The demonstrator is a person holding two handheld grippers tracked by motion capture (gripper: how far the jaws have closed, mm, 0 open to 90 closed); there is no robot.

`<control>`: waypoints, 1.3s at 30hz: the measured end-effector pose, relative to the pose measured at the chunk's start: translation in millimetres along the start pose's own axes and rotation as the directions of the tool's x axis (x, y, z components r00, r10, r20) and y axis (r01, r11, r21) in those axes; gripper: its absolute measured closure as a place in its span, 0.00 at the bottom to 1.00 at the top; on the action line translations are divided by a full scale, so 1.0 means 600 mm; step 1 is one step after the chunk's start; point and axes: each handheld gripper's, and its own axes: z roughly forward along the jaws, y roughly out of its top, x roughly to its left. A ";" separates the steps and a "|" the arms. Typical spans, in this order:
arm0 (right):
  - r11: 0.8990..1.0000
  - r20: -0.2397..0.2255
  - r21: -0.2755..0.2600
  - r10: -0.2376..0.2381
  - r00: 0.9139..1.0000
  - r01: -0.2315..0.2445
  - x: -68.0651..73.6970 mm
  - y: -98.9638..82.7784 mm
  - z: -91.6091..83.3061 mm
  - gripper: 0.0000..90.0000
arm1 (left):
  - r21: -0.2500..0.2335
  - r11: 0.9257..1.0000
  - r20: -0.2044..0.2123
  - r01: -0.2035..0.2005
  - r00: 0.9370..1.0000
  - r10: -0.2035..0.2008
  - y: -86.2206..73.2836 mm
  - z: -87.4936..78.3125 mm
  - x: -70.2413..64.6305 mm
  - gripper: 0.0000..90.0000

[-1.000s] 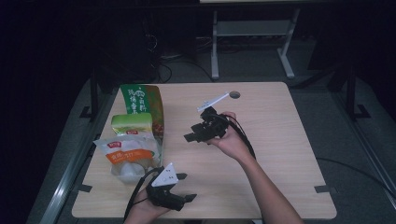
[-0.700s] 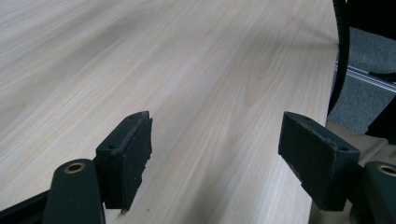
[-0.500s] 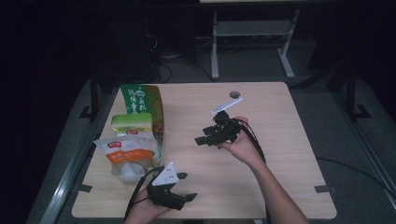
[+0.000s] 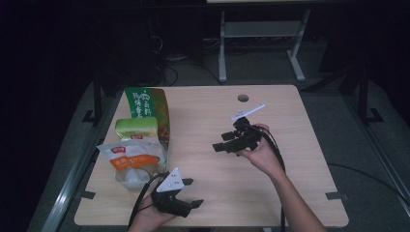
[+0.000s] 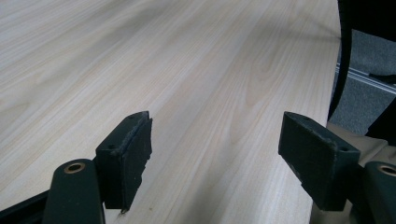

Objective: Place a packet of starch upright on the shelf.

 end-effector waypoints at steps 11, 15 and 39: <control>1.000 0.027 -0.015 0.021 0.999 -0.021 -0.007 -0.027 -0.025 0.34 | 0.007 1.000 -0.005 -0.007 1.000 0.007 0.000 -0.002 0.001 0.28; 1.000 0.040 -0.018 0.025 0.999 -0.025 -0.013 -0.043 -0.036 0.33 | 0.005 1.000 -0.006 -0.005 1.000 0.005 0.000 -0.001 0.001 0.28; 0.996 0.072 -0.016 0.084 0.994 -0.083 -0.028 -0.111 -0.071 0.33 | 0.000 1.000 -0.006 -0.002 1.000 0.002 -0.001 -0.002 0.001 0.28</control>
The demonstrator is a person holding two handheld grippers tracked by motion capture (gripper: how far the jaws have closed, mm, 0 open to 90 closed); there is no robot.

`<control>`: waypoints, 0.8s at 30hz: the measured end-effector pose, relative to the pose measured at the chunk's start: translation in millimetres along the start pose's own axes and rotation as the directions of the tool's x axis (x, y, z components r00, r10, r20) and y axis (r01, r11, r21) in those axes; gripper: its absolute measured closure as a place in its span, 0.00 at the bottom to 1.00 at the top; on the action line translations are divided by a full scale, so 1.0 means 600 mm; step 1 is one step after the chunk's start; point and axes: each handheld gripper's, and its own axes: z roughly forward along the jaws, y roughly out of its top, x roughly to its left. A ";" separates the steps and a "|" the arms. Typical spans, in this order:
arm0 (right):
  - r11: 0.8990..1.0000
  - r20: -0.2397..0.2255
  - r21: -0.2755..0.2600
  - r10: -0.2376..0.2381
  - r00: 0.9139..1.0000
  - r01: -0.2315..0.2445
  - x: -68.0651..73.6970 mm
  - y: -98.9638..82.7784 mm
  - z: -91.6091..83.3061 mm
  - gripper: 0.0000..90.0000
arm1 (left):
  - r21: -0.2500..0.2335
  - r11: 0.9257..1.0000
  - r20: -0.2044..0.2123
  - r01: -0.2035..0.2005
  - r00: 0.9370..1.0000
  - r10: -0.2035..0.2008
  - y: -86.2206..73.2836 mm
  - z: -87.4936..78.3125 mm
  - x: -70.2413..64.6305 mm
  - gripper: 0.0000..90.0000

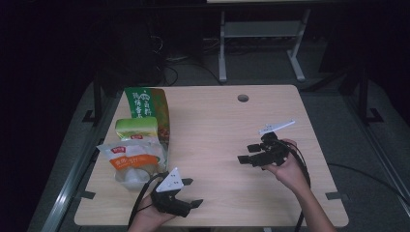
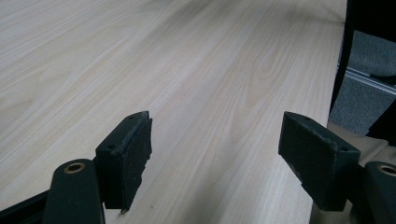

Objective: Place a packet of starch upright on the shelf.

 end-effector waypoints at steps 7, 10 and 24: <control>1.000 0.004 0.000 0.014 1.000 -0.014 -0.006 -0.021 -0.006 0.33 | -0.002 1.000 -0.001 0.002 1.000 -0.002 0.000 0.000 0.000 0.28; 1.000 0.005 -0.002 0.024 1.000 -0.024 -0.007 -0.028 -0.009 0.33 | -0.001 1.000 -0.001 0.004 1.000 -0.004 0.000 -0.001 0.000 0.28; 0.999 0.005 -0.009 0.041 0.999 -0.041 -0.008 -0.065 -0.024 0.33 | 0.006 1.000 0.001 0.007 1.000 -0.007 -0.001 -0.001 -0.002 0.28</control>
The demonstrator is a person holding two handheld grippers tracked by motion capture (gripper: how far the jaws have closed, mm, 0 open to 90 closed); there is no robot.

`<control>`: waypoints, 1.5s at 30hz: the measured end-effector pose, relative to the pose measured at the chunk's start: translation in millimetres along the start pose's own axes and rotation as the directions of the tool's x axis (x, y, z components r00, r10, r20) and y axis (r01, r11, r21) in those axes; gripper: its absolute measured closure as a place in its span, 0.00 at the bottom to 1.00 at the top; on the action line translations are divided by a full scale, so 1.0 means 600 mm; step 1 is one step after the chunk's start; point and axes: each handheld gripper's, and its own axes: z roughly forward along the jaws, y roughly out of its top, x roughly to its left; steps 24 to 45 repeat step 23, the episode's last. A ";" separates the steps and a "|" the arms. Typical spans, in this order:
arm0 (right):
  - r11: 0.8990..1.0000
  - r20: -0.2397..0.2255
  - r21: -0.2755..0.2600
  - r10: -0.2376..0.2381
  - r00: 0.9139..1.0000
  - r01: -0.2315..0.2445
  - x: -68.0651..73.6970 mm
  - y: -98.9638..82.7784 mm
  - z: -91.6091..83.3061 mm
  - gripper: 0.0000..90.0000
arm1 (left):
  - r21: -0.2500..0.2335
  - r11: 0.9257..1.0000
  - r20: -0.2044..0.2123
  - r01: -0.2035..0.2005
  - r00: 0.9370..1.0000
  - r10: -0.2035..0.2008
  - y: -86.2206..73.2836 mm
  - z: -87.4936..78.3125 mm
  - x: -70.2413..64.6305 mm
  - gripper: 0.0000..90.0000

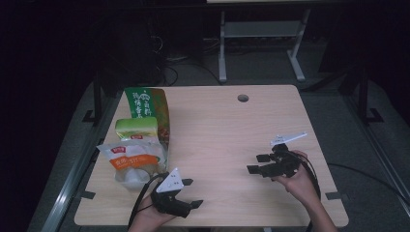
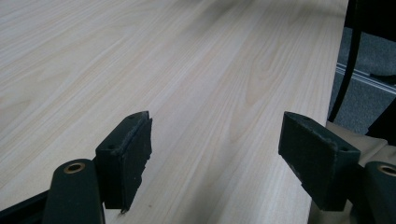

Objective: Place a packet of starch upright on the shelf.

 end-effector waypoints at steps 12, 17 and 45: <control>1.000 -0.007 -0.018 0.017 1.000 -0.017 0.002 -0.039 -0.012 0.33 | 0.001 1.000 0.003 0.000 1.000 0.000 -0.001 0.000 0.000 0.28; 1.000 -0.016 -0.022 0.022 1.000 -0.022 0.007 -0.054 -0.012 0.33 | 0.003 1.000 0.003 -0.002 1.000 0.002 -0.001 0.000 -0.002 0.28; 0.999 -0.012 -0.043 0.024 1.000 -0.024 0.017 -0.075 -0.014 0.33 | 0.004 1.000 0.008 -0.003 1.000 0.003 -0.002 0.000 -0.004 0.28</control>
